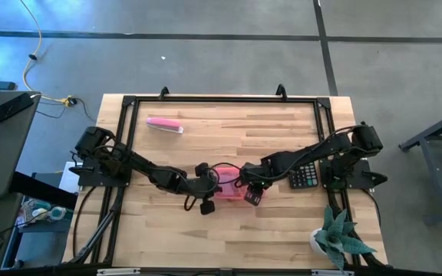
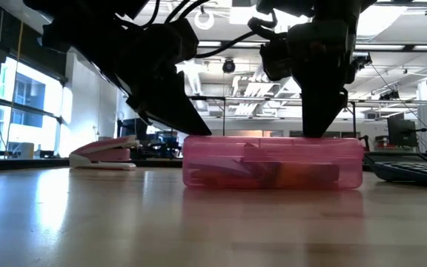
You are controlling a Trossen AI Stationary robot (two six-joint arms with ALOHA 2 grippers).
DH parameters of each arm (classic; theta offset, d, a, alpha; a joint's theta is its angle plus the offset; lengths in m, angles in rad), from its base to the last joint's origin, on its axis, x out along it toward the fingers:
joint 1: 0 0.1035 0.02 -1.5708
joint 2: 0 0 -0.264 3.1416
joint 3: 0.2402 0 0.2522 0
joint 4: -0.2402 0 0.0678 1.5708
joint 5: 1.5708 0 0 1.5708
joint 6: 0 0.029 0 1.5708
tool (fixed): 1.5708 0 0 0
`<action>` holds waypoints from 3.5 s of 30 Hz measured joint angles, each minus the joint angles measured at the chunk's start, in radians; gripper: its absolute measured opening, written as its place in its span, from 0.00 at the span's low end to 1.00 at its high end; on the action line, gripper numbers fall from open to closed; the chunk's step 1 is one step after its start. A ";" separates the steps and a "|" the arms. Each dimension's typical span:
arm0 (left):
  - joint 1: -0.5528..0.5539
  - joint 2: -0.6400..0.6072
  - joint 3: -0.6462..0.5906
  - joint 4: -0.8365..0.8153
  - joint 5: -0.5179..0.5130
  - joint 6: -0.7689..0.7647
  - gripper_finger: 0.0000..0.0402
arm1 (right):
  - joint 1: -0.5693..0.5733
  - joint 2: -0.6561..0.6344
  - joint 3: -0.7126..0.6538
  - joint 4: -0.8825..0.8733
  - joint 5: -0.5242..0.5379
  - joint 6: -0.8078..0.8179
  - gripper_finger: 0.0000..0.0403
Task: Pack school essentials
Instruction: Close the supply box
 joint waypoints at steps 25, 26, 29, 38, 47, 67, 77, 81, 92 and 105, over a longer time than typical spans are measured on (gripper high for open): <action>0.019 -0.012 -0.004 0.026 0.012 0.029 0.00 | 0.000 -0.055 -0.010 -0.005 0.031 0.002 0.38; 0.019 -0.015 -0.004 0.024 0.012 0.037 0.00 | 0.000 -0.063 -0.011 0.001 0.034 0.001 0.38; 0.019 -0.035 -0.006 0.010 0.012 0.058 0.00 | 0.000 -0.079 -0.009 0.004 0.036 -0.001 0.38; 0.021 -0.070 -0.005 -0.010 0.010 0.087 0.00 | 0.000 -0.112 -0.007 -0.002 0.032 -0.028 0.38; 0.021 -0.077 -0.003 -0.015 0.004 0.090 0.00 | 0.000 -0.118 -0.006 0.024 0.046 -0.046 0.38; 0.022 -0.078 -0.004 -0.093 -0.043 0.061 0.00 | 0.033 0.042 0.002 0.210 0.086 -0.018 0.38; 0.031 -0.080 -0.001 -0.130 -0.045 0.057 0.00 | 0.033 0.083 0.004 0.211 0.093 0.038 0.38; 0.041 -0.081 0.000 -0.144 -0.045 0.041 0.00 | 0.036 0.056 -0.002 0.222 0.095 0.033 0.38; 0.042 -0.081 0.000 -0.146 -0.043 0.036 0.00 | 0.038 0.039 -0.008 0.447 0.151 -0.096 0.38; 0.042 -0.079 -0.002 -0.149 -0.041 0.033 0.00 | 0.026 0.138 0.003 0.418 0.098 -0.044 0.38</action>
